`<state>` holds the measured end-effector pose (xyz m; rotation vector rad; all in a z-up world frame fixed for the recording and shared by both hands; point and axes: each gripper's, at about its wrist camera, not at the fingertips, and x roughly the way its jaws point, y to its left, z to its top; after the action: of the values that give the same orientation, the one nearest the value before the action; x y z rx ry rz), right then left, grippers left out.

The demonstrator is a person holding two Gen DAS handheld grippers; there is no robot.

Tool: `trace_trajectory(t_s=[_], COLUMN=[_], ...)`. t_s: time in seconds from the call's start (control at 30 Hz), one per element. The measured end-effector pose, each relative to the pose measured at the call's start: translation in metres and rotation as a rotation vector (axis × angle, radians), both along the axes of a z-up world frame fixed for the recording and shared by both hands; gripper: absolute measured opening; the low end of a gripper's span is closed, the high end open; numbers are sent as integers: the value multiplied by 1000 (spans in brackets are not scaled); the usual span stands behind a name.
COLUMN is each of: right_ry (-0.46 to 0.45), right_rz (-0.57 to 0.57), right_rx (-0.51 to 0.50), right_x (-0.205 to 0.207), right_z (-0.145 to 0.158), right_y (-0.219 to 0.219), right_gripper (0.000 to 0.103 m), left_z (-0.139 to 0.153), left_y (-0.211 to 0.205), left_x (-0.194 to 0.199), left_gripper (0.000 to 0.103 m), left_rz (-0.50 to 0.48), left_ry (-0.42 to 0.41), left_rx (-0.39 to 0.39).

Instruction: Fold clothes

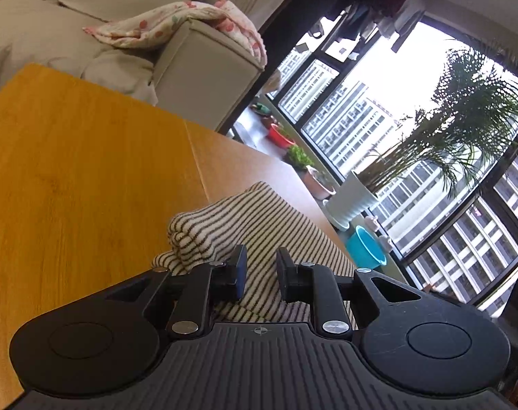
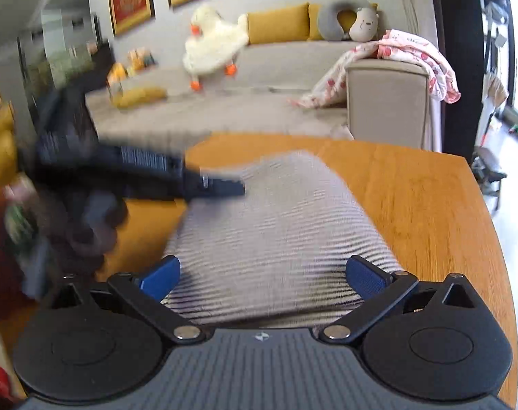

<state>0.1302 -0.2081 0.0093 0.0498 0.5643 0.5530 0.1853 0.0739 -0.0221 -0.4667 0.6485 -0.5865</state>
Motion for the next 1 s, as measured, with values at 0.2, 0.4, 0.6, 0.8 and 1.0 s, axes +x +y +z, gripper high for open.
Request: trace_trajectory(t_s=[0.2,0.4,0.6,0.8,1.0], right_ry=[73,170,102,75,10], right_rz=[-172,-222,-213,-248,-362], right_rx=[37,149,73,30,-61], right_x=[30,39,31,24,4], right_z=[-24,-50,-47,-44,-41], right_y=[-26,-41,-26,-18,9], right_gripper=[103,103,103,103,103], left_z=[26,-7,-15,19,20], left_y=[6,12,34,37,3], left_x=[-11,24,36,-2,-37], left_gripper=[64,43,9,54,76], left_rz=[-15,24,98,132,-31], left_ry=[-101,67,115,48,89], left_rx=[-43,-30,-42,-7,-39])
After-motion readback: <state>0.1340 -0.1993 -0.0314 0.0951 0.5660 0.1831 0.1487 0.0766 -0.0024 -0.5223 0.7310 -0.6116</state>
